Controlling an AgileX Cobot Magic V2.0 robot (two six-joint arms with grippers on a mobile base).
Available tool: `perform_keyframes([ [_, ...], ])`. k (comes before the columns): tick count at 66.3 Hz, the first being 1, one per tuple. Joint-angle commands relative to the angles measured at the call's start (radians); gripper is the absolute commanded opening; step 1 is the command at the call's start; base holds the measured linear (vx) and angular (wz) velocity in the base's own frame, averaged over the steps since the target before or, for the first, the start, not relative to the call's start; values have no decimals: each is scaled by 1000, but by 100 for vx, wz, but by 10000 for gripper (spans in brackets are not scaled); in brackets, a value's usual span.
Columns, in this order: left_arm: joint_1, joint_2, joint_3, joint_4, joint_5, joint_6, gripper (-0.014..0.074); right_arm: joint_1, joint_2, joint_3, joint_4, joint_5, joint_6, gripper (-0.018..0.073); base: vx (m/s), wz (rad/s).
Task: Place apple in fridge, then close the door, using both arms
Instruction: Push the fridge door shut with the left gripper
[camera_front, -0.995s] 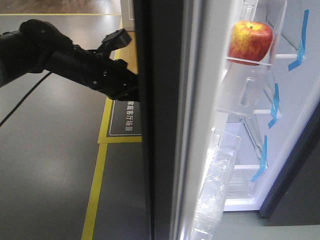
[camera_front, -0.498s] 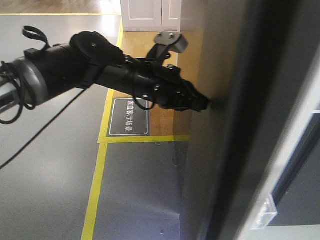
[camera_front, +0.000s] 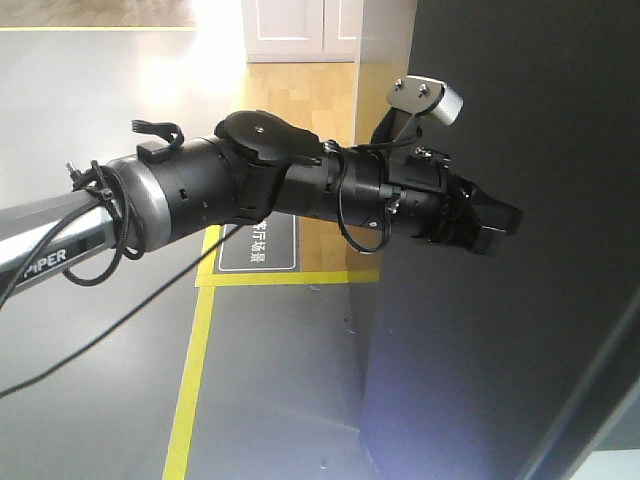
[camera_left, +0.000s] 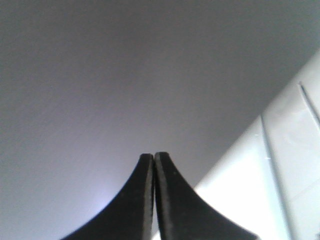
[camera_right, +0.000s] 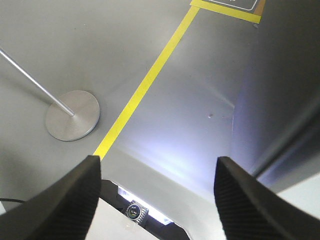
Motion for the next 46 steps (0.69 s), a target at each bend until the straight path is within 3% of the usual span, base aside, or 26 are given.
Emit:
perform_keyframes([
  [1,0,-87,-34,36,-9,-21,-6,-1,7,-25,15,-47,-4,465,0,0],
  [7,0,-128,-30,183,-33,-108,-6,-1,7,-25,15,-47,-4,465,0,0],
  [19,-2,-232,-20,616,-60,-473,-6,-1,7,-25,15,-47,-4,465,0,0],
  [28,-12,-345,91,894,-122,-655,-6,-1,7,-25,15,-47,-4,465,0,0],
  [46,-12,-602,419,1125,-236,-854,-6,-1,7,-25,22,-52,-4,465,0,0],
])
